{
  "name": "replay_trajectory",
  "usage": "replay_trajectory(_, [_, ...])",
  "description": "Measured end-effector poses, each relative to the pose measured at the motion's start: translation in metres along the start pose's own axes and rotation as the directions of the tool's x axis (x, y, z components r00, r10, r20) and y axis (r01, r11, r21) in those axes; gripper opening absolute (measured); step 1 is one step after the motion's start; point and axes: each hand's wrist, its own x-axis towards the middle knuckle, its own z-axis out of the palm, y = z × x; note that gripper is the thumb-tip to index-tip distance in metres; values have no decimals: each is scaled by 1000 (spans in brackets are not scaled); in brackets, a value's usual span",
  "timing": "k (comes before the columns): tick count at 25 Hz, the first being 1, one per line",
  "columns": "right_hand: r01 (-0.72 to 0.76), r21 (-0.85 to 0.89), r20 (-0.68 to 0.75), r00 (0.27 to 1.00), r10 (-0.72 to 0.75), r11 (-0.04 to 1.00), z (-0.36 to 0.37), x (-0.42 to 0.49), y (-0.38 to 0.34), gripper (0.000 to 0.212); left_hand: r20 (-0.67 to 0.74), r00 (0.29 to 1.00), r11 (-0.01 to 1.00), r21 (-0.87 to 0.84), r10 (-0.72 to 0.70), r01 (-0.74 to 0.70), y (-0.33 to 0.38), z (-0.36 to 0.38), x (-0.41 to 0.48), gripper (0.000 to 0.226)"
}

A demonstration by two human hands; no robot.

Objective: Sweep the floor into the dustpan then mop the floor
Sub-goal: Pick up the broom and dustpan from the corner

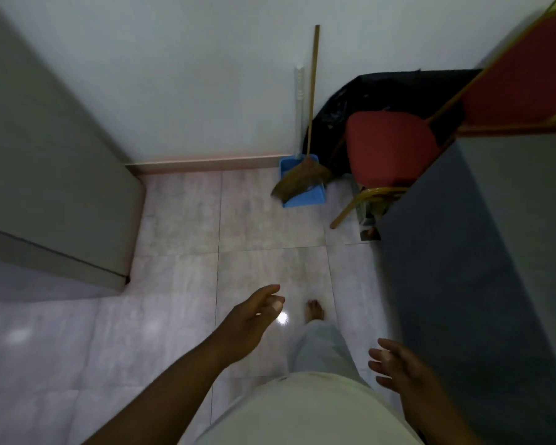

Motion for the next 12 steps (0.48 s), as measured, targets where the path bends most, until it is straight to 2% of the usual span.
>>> replay_trajectory(3, [-19, -3, 20, 1000, 20, 1000, -21, 54, -39, 20, -22, 1000, 1000, 26, -9, 10, 34, -10, 51, 54])
replay_trajectory(6, [-13, -44, 82, 996, 17, 999, -38, 105, -94, 24, -39, 999, 1000, 6, -26, 26, 63, -19, 92, 44])
replay_trajectory(12, [135, -138, 177, 978, -110, 981, -42, 209, -211, 31, -125, 991, 997, -67, -37, 28, 105, -40, 166, 51])
